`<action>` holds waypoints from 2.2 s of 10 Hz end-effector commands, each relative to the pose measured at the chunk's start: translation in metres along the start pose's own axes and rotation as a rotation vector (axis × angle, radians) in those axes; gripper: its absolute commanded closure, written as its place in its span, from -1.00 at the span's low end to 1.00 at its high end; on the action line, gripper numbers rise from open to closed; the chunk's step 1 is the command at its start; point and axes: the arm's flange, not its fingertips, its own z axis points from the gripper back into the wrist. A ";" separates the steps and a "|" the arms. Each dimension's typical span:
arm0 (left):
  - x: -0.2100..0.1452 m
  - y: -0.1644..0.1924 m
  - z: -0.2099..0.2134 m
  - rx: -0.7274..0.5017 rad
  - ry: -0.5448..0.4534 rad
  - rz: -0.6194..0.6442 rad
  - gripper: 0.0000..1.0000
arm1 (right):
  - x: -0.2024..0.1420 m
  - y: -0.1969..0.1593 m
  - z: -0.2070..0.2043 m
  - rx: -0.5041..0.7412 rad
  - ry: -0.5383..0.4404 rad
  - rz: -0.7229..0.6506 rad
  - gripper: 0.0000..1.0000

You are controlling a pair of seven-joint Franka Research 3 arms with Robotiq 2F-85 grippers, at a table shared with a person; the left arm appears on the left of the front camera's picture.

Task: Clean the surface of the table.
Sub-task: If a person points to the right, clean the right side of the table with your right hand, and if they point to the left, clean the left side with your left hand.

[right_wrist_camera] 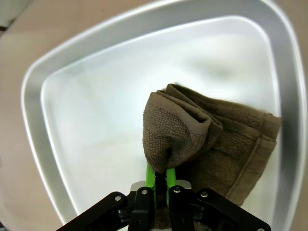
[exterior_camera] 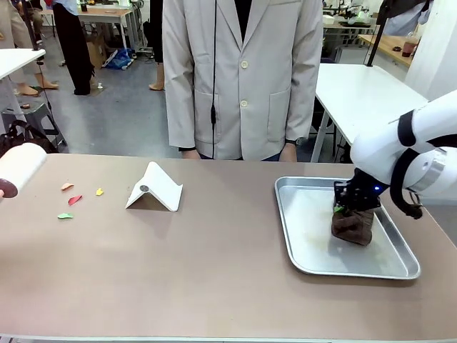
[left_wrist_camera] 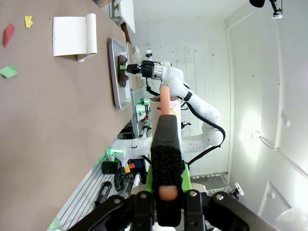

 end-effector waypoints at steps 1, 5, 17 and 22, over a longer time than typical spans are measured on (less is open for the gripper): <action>-0.002 -0.004 0.002 -0.013 0.007 -0.009 1.00 | -0.004 -0.027 0.020 0.057 0.004 0.007 0.81; -0.002 -0.004 0.002 -0.013 0.007 -0.009 1.00 | -0.009 -0.061 0.077 0.371 -0.037 0.099 0.81; -0.002 -0.004 0.002 -0.013 0.007 -0.009 1.00 | -0.038 -0.116 0.150 1.160 -0.105 0.196 0.81; -0.002 -0.004 0.002 -0.013 0.007 -0.009 1.00 | -0.040 -0.121 0.147 1.254 -0.077 0.175 0.81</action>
